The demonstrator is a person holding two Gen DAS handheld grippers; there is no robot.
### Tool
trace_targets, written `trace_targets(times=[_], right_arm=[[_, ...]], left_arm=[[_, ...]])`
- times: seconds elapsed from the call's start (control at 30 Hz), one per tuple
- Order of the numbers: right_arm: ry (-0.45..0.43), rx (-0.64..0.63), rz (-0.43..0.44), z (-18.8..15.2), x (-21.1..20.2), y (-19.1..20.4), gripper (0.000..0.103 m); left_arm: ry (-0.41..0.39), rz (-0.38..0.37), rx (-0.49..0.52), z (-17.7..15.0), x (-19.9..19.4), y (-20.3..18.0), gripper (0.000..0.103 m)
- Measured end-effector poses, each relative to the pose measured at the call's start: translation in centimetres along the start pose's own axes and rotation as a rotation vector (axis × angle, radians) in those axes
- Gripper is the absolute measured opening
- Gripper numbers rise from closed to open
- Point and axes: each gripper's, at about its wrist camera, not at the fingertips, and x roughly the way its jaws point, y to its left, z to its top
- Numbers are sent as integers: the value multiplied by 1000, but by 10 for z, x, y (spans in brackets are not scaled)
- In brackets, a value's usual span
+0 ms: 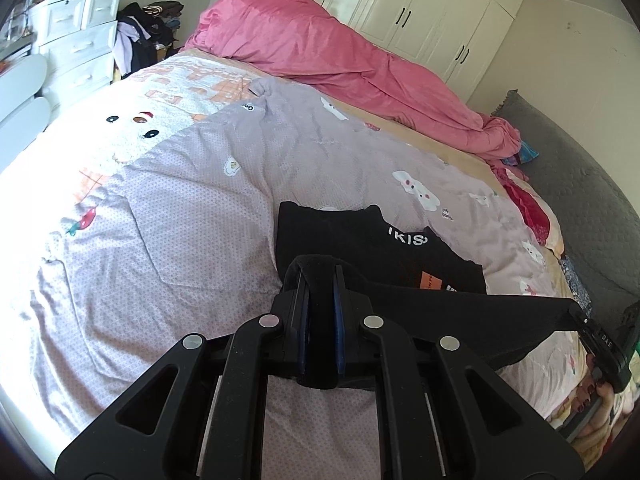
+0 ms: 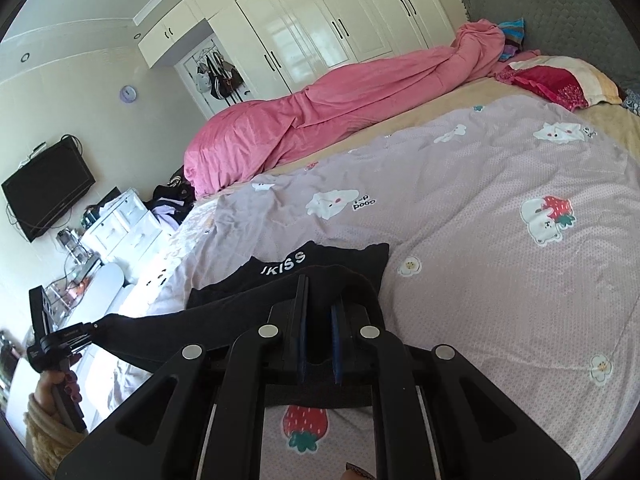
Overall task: Fold small clothes
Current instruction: 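Lift the hem with both tools and fold it over toward the collar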
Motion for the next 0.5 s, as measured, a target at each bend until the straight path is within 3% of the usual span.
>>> trace_targets(times=[0.5], right_arm=[[-9, -45, -49, 15, 32, 7, 9]], left_arm=[[17, 32, 5, 18, 35, 5, 4]])
